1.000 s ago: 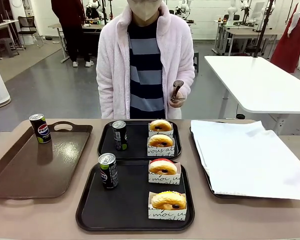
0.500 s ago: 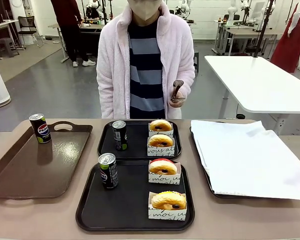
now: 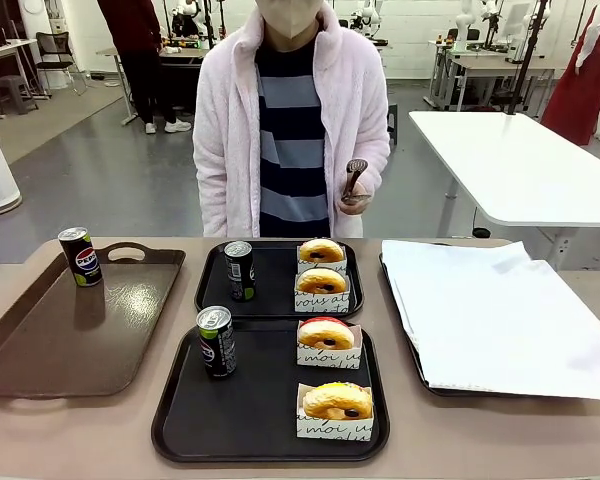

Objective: Set up donuts and drinks on trays.
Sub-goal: Pick up one Pepsi coke from the Handle tray and place it on the Flat Tray without a Pepsi coke.

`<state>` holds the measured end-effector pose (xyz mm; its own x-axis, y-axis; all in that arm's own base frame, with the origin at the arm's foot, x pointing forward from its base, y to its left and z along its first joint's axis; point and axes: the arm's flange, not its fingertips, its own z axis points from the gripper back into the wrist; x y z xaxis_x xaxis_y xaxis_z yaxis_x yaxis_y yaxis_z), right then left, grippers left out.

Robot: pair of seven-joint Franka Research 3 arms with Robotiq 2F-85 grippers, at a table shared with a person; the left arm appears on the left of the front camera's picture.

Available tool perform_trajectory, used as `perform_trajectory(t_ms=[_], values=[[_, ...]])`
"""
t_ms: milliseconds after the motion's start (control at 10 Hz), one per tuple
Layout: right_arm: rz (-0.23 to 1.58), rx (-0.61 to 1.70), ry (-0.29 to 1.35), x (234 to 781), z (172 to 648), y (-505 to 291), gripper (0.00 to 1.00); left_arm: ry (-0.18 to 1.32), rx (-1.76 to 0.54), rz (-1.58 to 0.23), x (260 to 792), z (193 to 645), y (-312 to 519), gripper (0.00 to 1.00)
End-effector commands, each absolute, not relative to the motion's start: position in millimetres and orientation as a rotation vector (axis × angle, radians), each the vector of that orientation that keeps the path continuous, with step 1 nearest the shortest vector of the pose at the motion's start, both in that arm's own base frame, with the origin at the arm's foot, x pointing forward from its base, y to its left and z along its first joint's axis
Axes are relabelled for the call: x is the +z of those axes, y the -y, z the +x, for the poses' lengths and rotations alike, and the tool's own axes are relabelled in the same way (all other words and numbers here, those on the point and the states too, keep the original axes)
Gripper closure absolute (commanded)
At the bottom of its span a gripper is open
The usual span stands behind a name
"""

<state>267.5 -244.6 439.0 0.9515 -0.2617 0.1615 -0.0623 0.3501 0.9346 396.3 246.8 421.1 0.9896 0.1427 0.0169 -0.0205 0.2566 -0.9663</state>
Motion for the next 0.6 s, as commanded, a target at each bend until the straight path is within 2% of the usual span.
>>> perform_trajectory(t_ms=[0,500], values=[[1.224,-0.124,0.315,439.0,268.2,245.0,0.0,0.103,0.108,-1.318,422.0,394.1,-247.4,0.0],[1.224,-0.124,0.315,439.0,268.2,245.0,0.0,0.103,0.108,-1.318,422.0,394.1,-247.4,0.0]])
